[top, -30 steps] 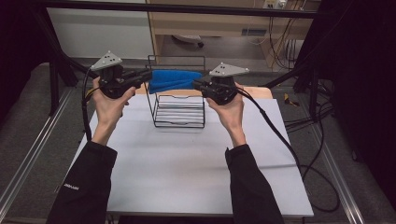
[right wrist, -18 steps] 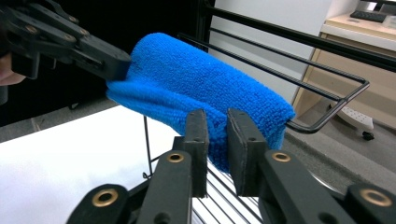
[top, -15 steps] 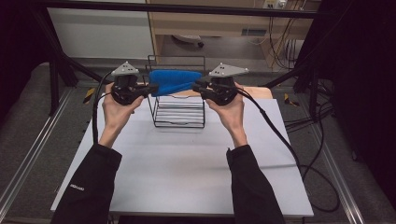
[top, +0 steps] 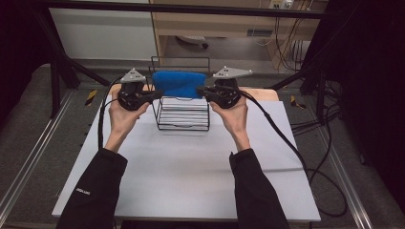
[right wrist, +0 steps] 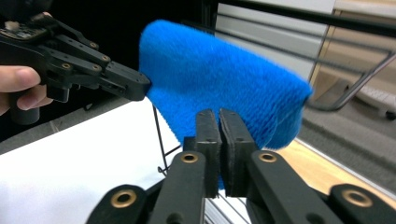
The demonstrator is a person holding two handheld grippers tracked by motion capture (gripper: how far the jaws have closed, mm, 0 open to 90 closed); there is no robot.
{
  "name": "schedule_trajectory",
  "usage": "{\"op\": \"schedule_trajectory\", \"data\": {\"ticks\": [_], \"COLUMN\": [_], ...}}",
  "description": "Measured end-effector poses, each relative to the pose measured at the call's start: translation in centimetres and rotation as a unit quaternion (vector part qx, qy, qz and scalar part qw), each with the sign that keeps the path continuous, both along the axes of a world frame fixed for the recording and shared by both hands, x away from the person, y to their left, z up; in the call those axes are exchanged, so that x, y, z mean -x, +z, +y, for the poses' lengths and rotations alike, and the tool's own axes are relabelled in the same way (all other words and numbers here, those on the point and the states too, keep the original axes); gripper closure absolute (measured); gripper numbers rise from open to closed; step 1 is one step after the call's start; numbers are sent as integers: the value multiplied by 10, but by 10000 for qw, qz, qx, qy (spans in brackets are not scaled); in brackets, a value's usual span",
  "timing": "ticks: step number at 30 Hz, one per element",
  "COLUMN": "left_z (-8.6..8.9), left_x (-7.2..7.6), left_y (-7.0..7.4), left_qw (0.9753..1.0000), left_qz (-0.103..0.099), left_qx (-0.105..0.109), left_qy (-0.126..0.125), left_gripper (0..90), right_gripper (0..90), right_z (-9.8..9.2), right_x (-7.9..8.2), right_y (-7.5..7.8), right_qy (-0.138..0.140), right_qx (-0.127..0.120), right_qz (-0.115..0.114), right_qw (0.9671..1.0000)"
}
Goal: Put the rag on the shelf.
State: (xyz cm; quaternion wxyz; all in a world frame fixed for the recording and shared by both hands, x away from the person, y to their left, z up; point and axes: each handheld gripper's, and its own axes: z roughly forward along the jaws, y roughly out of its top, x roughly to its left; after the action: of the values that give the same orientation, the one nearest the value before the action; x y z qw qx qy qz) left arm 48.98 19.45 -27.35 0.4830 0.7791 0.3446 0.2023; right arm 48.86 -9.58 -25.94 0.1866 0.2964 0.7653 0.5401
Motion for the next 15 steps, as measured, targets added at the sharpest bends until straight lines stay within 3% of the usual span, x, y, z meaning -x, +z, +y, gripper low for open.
{"op": "schedule_trajectory", "data": {"ticks": [5, 10, 15], "left_z": [0, -2, 3], "left_x": [-2, -2, 3], "left_y": [-4, -5, -1], "left_qw": [10000, 10000, 10000], "left_qz": [32, 18, -13], "left_qx": [18, 65, 86], "left_qy": [-11, -17, -46], "left_gripper": [898, 898, 888], "right_gripper": [889, 873, 824], "right_z": [-5, -8, -10], "right_x": [-6, -7, 0], "right_y": [-11, -18, -14], "right_qy": [-224, -255, -177], "right_qx": [55, 87, -13], "right_qz": [85, 53, -84], "right_qw": [9997, 9996, 9998]}}
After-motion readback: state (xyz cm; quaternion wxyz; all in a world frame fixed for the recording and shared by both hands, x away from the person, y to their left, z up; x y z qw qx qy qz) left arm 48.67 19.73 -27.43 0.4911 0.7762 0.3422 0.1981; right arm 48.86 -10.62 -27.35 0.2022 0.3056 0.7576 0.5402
